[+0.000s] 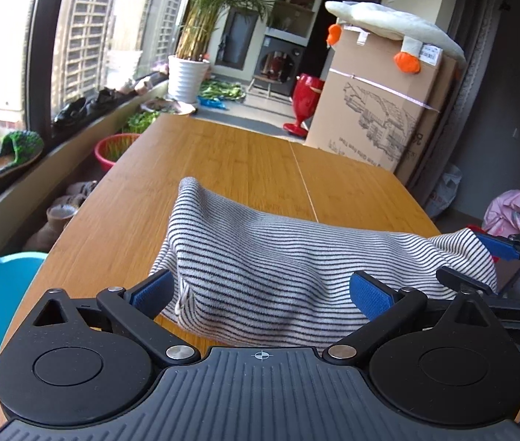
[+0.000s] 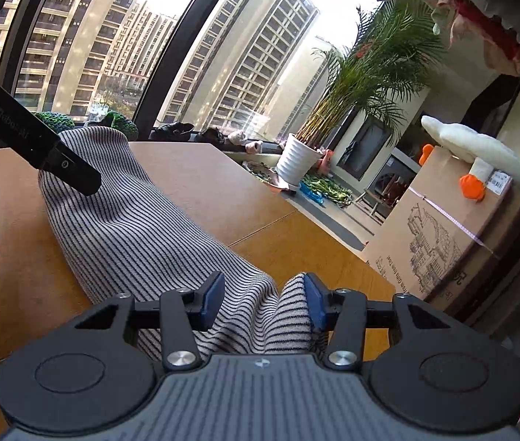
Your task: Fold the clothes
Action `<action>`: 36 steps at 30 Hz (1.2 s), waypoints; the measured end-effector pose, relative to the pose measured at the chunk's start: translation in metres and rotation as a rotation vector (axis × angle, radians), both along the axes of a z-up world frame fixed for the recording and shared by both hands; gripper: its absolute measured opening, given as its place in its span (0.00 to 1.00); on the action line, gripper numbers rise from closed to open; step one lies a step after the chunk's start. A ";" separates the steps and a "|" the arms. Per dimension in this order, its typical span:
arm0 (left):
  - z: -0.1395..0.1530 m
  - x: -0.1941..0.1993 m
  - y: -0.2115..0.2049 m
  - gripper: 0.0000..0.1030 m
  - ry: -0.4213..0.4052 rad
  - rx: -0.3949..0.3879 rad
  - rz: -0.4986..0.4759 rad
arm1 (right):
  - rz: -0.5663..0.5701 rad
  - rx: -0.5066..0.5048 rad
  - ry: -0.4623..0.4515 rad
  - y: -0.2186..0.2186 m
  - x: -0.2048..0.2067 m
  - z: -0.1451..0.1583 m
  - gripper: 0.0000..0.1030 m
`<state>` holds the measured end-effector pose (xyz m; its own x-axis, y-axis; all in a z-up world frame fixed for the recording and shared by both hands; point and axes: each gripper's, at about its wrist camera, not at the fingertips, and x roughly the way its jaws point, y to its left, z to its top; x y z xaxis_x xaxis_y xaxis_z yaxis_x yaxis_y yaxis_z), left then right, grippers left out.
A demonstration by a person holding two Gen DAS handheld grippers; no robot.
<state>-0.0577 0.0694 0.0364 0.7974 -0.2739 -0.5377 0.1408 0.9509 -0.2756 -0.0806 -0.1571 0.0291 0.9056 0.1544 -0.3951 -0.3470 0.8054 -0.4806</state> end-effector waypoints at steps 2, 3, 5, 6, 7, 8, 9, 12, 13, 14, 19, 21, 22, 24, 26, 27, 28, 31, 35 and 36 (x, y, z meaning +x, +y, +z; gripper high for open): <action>0.004 -0.006 0.000 1.00 -0.029 -0.012 0.010 | -0.028 0.045 -0.060 -0.004 -0.001 0.013 0.48; 0.004 -0.008 0.000 1.00 -0.037 -0.014 0.009 | -0.015 0.072 -0.060 -0.004 -0.002 0.020 0.49; 0.000 -0.006 0.000 1.00 -0.021 -0.031 0.001 | 0.081 0.079 0.016 0.001 -0.002 0.021 0.53; -0.003 -0.003 0.000 1.00 -0.001 -0.043 -0.001 | 0.128 0.067 0.054 0.008 -0.004 0.018 0.53; -0.005 -0.001 0.001 1.00 0.011 -0.051 0.001 | 0.175 0.056 0.093 0.014 -0.006 0.015 0.54; -0.006 0.001 0.002 1.00 0.016 -0.056 0.006 | 0.210 0.023 0.119 0.022 -0.007 0.005 0.59; -0.007 0.002 0.003 1.00 0.019 -0.061 0.008 | 0.232 -0.011 0.136 0.030 -0.008 -0.004 0.64; -0.006 0.000 0.008 1.00 0.010 -0.077 0.010 | 0.242 -0.095 0.151 0.050 -0.002 -0.031 0.73; -0.006 -0.001 0.010 1.00 0.004 -0.077 0.015 | 0.242 -0.105 0.154 0.053 0.002 -0.035 0.72; -0.005 -0.003 0.012 1.00 -0.003 -0.076 0.019 | 0.242 -0.115 0.157 0.057 0.005 -0.039 0.63; -0.003 -0.007 0.018 1.00 -0.032 -0.119 0.040 | 0.308 -0.185 0.115 0.060 0.015 -0.011 0.32; 0.000 -0.009 0.017 1.00 -0.049 -0.134 0.035 | 0.232 -0.171 0.023 0.054 0.029 0.010 0.32; 0.000 -0.009 0.016 1.00 -0.053 -0.135 0.028 | 0.128 -0.112 -0.053 0.047 0.043 0.023 0.31; 0.000 -0.010 0.012 1.00 -0.052 -0.128 0.008 | -0.068 0.015 -0.170 0.030 0.070 0.051 0.31; -0.002 -0.008 0.008 1.00 -0.048 -0.121 -0.006 | -0.180 0.207 -0.153 0.003 0.087 0.077 0.32; -0.003 -0.006 0.006 1.00 -0.048 -0.119 -0.011 | -0.182 0.255 -0.124 -0.005 0.088 0.081 0.33; -0.004 -0.003 0.004 1.00 -0.048 -0.118 -0.016 | -0.184 0.303 -0.095 -0.013 0.090 0.084 0.35; -0.007 0.005 -0.001 1.00 -0.048 -0.113 -0.031 | -0.144 0.291 0.011 -0.025 0.085 0.062 0.37; -0.011 0.015 -0.008 1.00 -0.048 -0.106 -0.051 | -0.086 0.342 0.214 -0.030 0.077 0.023 0.37; -0.012 0.018 -0.010 1.00 -0.047 -0.105 -0.056 | -0.074 0.369 0.274 -0.030 0.077 0.011 0.37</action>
